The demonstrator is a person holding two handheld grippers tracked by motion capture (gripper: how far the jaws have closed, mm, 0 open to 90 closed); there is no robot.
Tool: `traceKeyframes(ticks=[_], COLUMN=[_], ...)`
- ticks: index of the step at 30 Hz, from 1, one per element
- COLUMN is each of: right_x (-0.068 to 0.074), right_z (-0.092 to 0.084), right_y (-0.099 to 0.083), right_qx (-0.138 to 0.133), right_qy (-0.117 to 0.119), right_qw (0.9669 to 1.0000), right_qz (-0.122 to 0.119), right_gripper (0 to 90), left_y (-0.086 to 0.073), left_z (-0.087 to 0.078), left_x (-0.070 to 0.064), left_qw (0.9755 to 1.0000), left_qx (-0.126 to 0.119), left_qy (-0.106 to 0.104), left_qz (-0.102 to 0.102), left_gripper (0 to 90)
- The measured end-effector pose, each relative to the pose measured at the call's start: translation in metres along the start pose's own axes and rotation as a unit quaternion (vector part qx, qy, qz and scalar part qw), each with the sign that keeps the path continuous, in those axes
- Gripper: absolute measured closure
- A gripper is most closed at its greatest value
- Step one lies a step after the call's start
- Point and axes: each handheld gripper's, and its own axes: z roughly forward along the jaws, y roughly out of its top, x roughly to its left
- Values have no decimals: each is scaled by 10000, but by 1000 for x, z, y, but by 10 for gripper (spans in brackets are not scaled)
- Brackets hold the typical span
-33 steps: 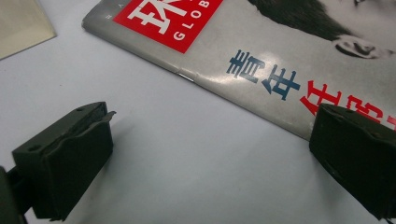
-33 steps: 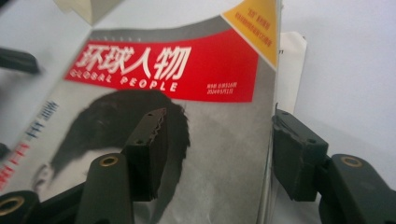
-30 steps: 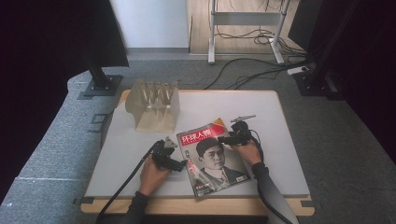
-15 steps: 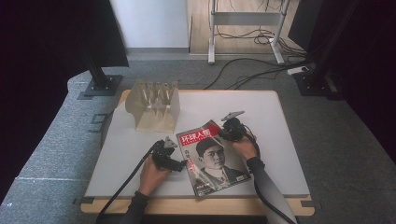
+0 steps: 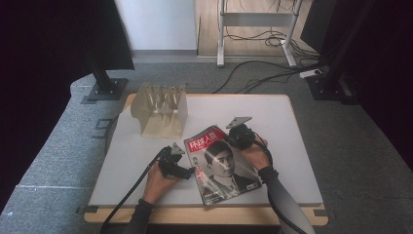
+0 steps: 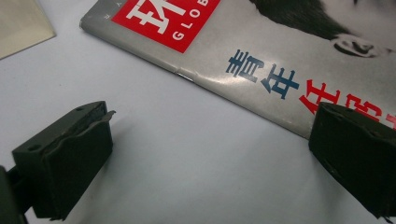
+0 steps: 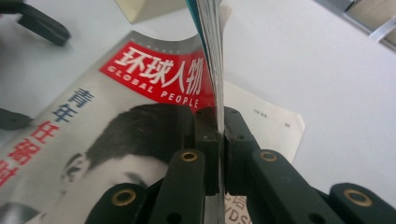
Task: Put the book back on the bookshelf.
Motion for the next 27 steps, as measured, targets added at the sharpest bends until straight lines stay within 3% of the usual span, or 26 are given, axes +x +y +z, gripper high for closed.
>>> traceKeyframes(ticks=[7,12,16,21,27], right_x=[10,17,21,23,23], right_z=[-16,-32,-47,-61,-68], right_y=[8,16,22,27,27], right_qx=[-187,-361,-507,-655,-763], right_qy=[26,19,6,20,84], right_qw=[9996,9988,9979,9967,9959], right_qz=[-194,-317,-406,-472,-479], right_gripper=[857,858,858,858,858], left_y=[0,4,12,25,31], left_z=[-4,-12,-16,-12,-2], left_x=[2,5,4,-2,5], left_qw=[9999,9989,9968,9956,9914], left_qx=[48,-180,-354,-306,-323], left_qy=[-102,-421,-718,-862,-1267], left_qz=[61,-26,14,213,0], left_gripper=[26,66,93,126,145])
